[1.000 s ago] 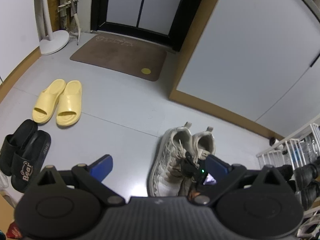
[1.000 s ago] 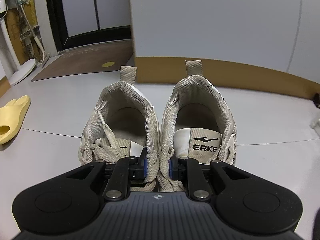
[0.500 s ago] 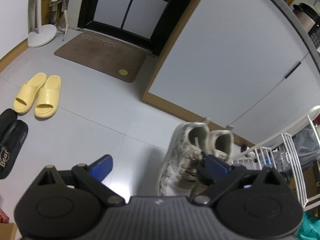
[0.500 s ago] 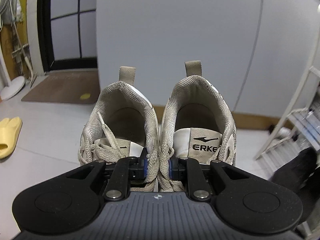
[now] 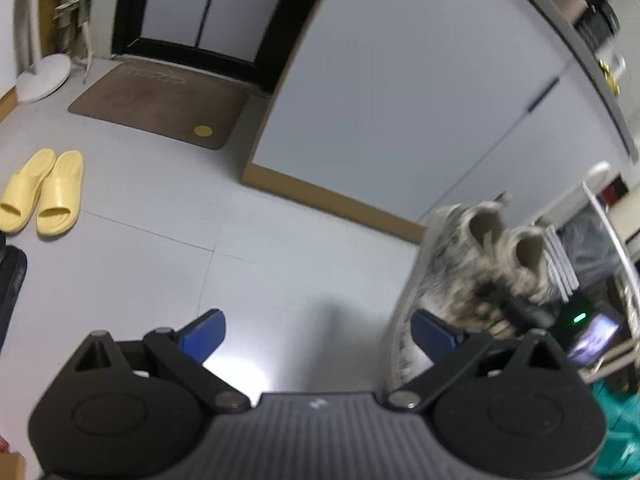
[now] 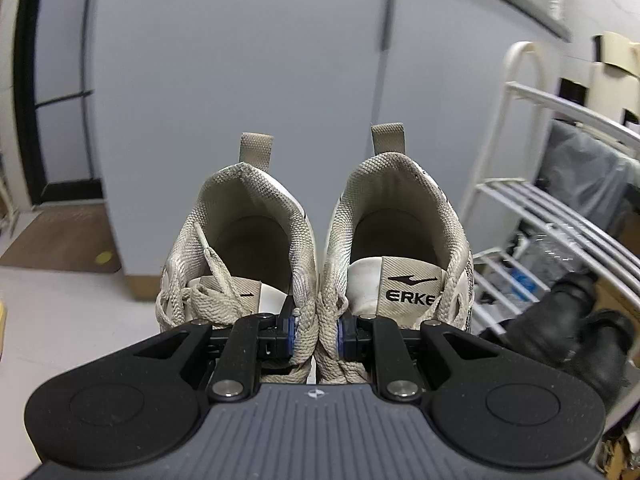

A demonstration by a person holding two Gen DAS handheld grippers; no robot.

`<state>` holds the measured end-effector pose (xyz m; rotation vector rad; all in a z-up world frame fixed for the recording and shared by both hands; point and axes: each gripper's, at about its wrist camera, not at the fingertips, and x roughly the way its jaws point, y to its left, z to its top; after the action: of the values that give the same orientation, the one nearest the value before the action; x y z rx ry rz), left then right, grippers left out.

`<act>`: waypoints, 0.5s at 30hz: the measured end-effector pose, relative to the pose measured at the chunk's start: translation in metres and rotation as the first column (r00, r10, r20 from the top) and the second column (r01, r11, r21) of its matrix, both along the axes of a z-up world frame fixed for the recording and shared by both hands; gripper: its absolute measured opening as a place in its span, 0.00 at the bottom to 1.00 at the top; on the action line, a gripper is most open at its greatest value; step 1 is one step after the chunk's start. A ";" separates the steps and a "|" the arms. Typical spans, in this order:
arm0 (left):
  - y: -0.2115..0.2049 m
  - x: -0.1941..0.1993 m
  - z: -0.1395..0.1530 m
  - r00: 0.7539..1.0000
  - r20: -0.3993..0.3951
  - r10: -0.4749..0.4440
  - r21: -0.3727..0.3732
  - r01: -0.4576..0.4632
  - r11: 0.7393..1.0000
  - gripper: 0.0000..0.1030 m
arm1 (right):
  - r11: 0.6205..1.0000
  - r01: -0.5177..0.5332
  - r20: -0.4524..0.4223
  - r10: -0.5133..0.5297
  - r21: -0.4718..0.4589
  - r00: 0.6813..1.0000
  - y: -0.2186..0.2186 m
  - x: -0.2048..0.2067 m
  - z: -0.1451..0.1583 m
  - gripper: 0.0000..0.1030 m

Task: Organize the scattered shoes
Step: 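Lift the white sneakers and carry them with the right gripper to the rack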

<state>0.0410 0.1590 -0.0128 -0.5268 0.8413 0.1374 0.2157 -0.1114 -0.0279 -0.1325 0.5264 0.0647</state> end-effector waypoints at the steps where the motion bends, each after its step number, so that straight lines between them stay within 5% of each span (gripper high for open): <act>1: 0.000 0.001 -0.001 1.000 -0.003 0.003 -0.004 -0.003 1.000 0.97 | 1.000 0.013 0.005 -0.013 0.002 1.000 -0.007 0.000 0.004 0.19; 15: -0.027 0.003 0.009 0.997 0.030 -0.068 -0.039 0.069 0.997 0.97 | 0.987 0.157 0.031 -0.158 0.037 0.987 -0.086 0.016 0.053 0.19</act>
<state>0.0439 0.1320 -0.0036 -0.5357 0.8350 0.0499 0.2316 -0.1976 0.0249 -0.0583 0.4997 -0.0826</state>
